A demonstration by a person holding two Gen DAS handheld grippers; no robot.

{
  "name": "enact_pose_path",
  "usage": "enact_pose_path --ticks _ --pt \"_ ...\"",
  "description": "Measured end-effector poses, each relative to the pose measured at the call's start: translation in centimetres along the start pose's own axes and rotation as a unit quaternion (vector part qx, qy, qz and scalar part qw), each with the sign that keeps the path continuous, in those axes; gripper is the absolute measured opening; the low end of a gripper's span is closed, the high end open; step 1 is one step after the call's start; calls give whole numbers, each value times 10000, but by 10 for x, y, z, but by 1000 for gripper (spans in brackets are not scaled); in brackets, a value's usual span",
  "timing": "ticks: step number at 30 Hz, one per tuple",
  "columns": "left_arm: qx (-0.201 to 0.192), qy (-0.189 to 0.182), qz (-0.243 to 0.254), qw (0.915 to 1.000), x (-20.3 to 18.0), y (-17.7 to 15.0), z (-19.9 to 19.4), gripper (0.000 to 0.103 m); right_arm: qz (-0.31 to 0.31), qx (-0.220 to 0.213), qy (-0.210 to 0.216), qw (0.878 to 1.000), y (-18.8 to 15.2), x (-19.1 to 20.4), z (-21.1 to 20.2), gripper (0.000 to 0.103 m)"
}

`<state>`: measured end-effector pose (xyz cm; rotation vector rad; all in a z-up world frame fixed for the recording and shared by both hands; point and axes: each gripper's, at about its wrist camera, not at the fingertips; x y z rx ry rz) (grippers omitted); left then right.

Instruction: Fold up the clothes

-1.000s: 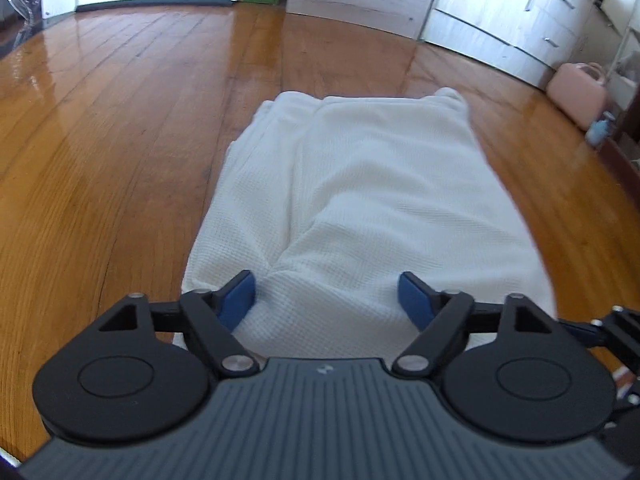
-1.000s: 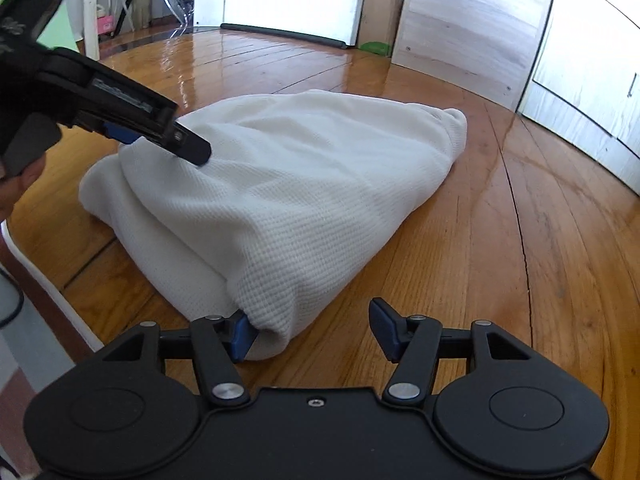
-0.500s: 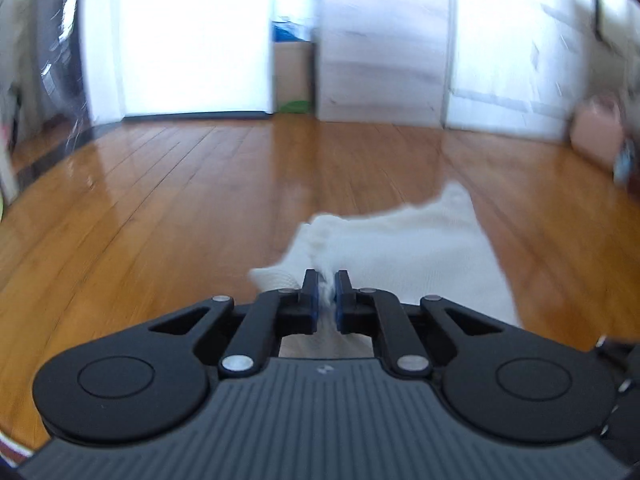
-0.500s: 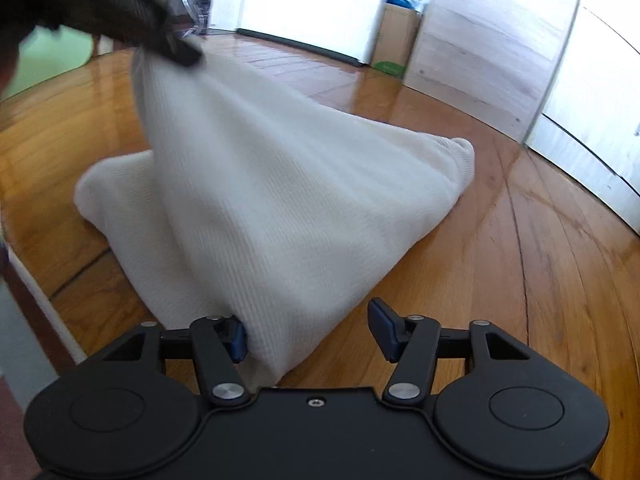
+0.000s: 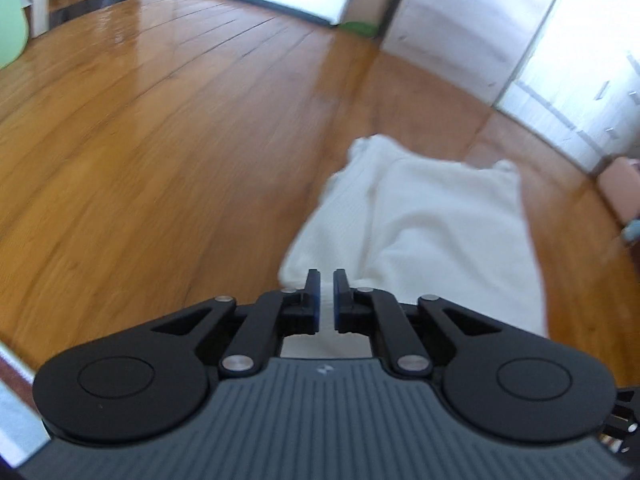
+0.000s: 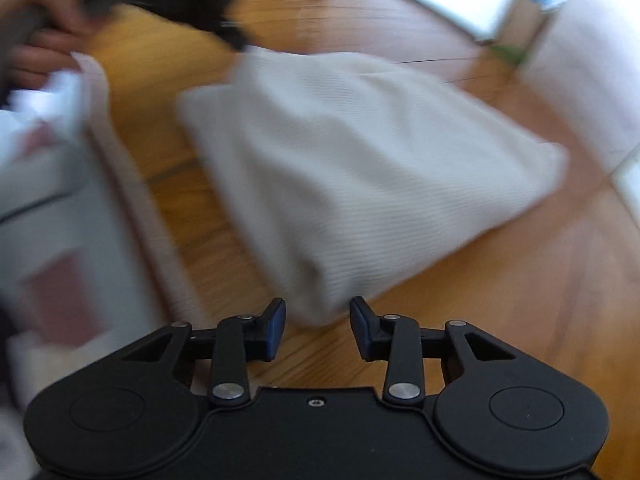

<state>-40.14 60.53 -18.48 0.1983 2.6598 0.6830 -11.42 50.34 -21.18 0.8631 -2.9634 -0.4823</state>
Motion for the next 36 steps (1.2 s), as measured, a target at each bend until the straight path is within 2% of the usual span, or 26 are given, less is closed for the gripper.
enact_pose_path --ticks 1,2,3,4,6,8,9,11,15,18,22,24,26,30,31,32,33,34,35,36 --pt "-7 -102 -3 9999 0 1 1 19 81 -108 473 9988 3 -12 -16 40" --pt "31 -164 -45 9999 0 3 4 34 188 -219 927 9953 10 -27 -31 48" --pt "73 -157 -97 9998 -1 5 7 43 269 -301 1319 9904 20 -42 -46 54" --pt "97 -57 -131 9999 -2 6 9 54 261 -318 1485 9881 38 -57 -56 64" --pt "52 22 -94 9999 -4 5 11 55 102 -285 1370 9901 82 -82 -69 67" --pt "20 -160 -76 9998 -2 5 10 55 38 -71 1114 9937 134 -103 -65 69" --pt "-10 -253 -82 9996 -1 5 10 55 259 99 1145 9930 159 -114 -55 71" --pt "-114 -443 -140 9989 1 5 12 61 1063 419 1396 9836 199 -141 -22 71" --pt "-181 -662 39 9976 -3 8 20 62 1875 562 1277 9723 239 -167 37 71" --pt "41 -753 -6 9971 -3 11 32 62 1864 471 861 9776 246 -164 54 71" --pt "312 -892 -95 9955 -1 15 48 70 1881 385 543 9799 251 -166 78 73" --pt "334 -1027 -252 9938 5 16 52 72 1759 347 524 9824 252 -170 90 74" --pt "388 -1083 -274 9930 7 15 56 72 1576 307 573 9854 251 -173 101 83" --pt "408 -1038 -50 9938 3 11 58 73 1234 -37 546 9908 237 -169 111 85" --pt "413 -1026 6 9939 3 10 58 70 1143 -198 489 9920 231 -166 112 81" --pt "417 -1015 62 9939 2 9 58 63 1051 -323 405 9931 227 -162 111 63" --pt "421 -972 199 9942 -1 8 58 51 967 -422 314 9939 224 -158 108 49" --pt "424 -876 460 9942 -6 7 58 19 884 -521 222 9945 221 -154 105 24" --pt "424 -821 650 9936 -9 6 57 15 800 -620 131 9948 218 -151 102 8" --pt "398 -849 724 9930 -11 5 55 14 715 -719 39 9948 215 -147 99 7"
Point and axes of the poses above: each gripper's, at about its wrist camera, not at the fingertips, and z roughly the way its jaws point, x to its left, y to its top, and after that the axes turned 13 degrees about x, right-handed
